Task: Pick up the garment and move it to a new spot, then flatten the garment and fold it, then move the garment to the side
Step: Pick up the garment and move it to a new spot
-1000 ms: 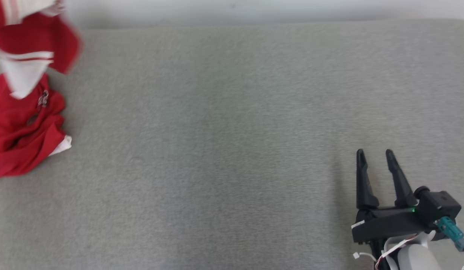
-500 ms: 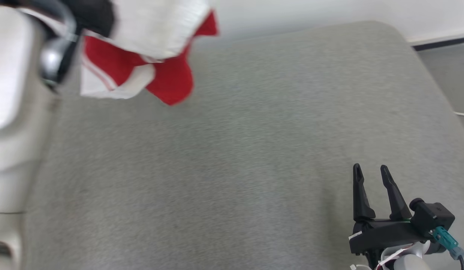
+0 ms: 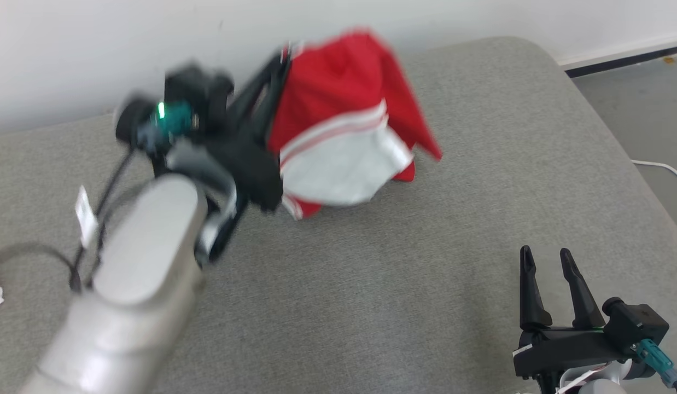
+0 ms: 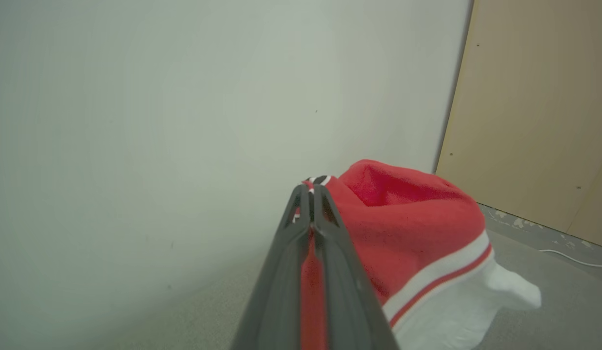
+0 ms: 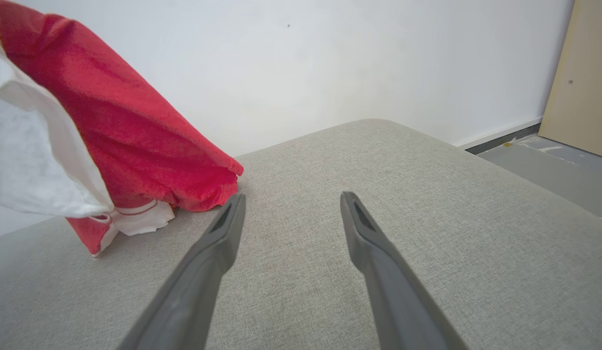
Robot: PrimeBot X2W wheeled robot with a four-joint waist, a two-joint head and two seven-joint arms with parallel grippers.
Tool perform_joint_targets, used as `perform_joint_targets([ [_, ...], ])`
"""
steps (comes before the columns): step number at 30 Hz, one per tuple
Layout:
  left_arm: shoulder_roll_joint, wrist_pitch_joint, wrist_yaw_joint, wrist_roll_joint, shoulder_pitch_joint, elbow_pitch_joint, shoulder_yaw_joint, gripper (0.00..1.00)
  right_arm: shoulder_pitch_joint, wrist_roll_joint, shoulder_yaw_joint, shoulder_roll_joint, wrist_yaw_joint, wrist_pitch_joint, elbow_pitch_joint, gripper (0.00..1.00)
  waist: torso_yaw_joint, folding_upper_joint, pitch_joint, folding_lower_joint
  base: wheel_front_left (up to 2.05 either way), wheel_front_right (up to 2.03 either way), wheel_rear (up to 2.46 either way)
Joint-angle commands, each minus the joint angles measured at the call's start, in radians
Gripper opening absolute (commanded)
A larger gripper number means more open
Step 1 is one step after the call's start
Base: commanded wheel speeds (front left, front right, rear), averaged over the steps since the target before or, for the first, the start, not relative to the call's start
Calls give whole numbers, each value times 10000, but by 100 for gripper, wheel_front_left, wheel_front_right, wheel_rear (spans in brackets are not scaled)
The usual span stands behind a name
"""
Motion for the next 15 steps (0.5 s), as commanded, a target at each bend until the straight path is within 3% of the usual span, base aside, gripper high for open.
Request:
perform_joint_targets([
  [1,-4,-145,113,-95,384,16,48,0,47,30,26,-5,34,-5,-12,100,167,1,20,1,0,0,0],
  [11,-84,-889,510,-712,3557,646,-88,0,-24,-211,305,-4,34,-5,53,100,640,1,-197,1,0,0,0],
  [12,-111,-964,509,-642,3665,677,-150,42,24,-213,296,-4,34,-5,31,100,718,1,-227,1,0,0,0],
  [13,-185,-1015,478,-626,3749,708,-204,100,103,-268,297,-3,34,-5,38,100,821,1,-280,1,0,0,0],
  [15,-252,-1209,448,-597,3795,641,-186,100,206,-300,344,-6,34,-5,32,100,974,1,-366,1,0,0,0],
])
